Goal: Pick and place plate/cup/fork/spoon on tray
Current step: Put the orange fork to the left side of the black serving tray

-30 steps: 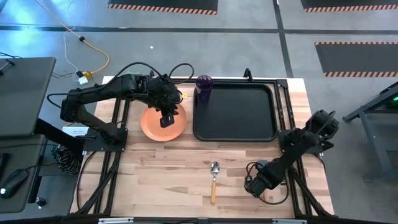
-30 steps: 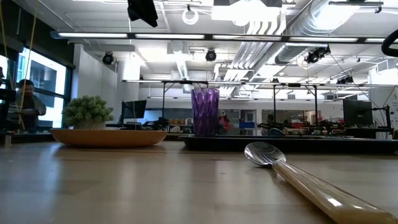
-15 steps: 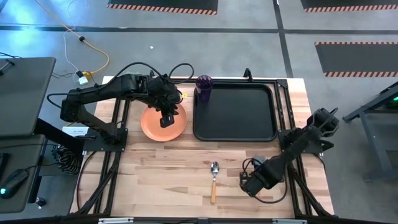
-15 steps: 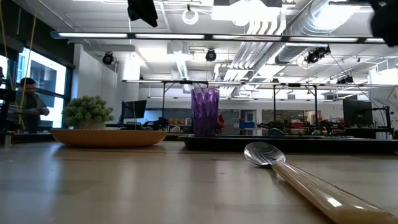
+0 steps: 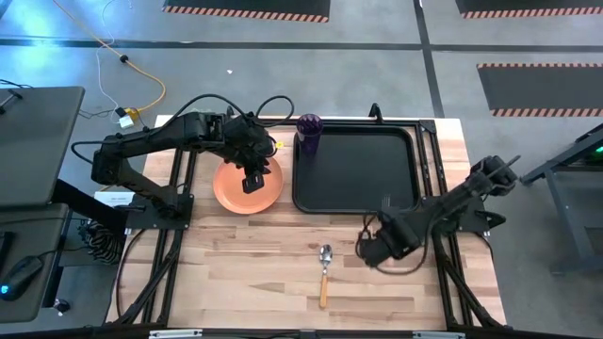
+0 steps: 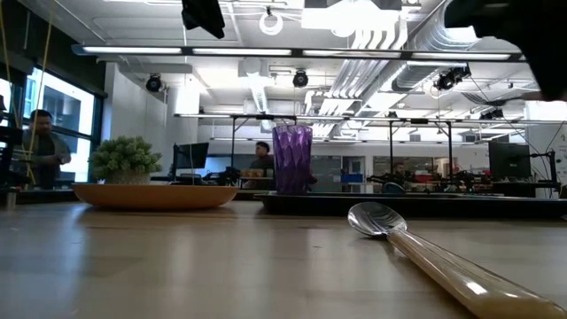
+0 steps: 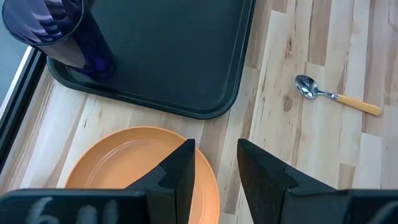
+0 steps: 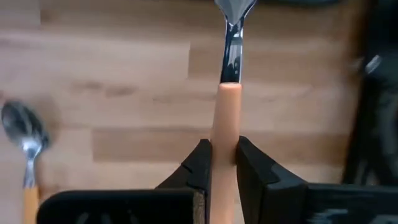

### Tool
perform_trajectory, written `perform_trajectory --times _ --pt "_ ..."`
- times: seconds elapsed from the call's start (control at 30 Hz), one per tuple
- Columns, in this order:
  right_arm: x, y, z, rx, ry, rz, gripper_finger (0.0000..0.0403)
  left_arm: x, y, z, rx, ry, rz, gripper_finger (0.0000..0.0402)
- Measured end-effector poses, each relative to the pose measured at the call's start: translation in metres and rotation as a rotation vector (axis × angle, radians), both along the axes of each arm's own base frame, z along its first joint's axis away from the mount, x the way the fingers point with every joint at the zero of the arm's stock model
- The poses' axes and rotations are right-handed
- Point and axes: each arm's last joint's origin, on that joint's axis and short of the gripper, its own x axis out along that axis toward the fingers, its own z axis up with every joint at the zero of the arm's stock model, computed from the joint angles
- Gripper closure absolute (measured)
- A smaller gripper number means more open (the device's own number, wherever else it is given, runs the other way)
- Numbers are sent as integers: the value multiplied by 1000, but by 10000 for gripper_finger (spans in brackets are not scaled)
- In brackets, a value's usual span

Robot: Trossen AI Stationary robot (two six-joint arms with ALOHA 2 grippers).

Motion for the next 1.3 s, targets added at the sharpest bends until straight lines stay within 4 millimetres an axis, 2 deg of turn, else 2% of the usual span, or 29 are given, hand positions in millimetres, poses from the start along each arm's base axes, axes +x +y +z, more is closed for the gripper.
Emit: perform_trajectory --times 0.27,0.43,0.53,0.67,0.87,1.03,1.3 --pt "-11 -59 29 -90 16 15 375 0 0 0 0 0 1 291" --pt "-24 -99 31 -133 2 9 375 0 0 0 -1 0 2 291" --pt "-35 -121 23 -142 -7 -20 375 0 0 0 -1 0 1 291" --pt "-49 -143 3 -122 -78 -53 375 0 0 0 -1 0 1 291" --pt "-68 -170 -36 -86 -105 -90 377 0 0 0 1 0 0 291" --pt "-75 -187 -62 -34 -104 -73 377 0 0 0 14 2 -20 291" --pt "-77 -215 -66 -51 -93 -44 377 0 4 0 85 13 30 291"
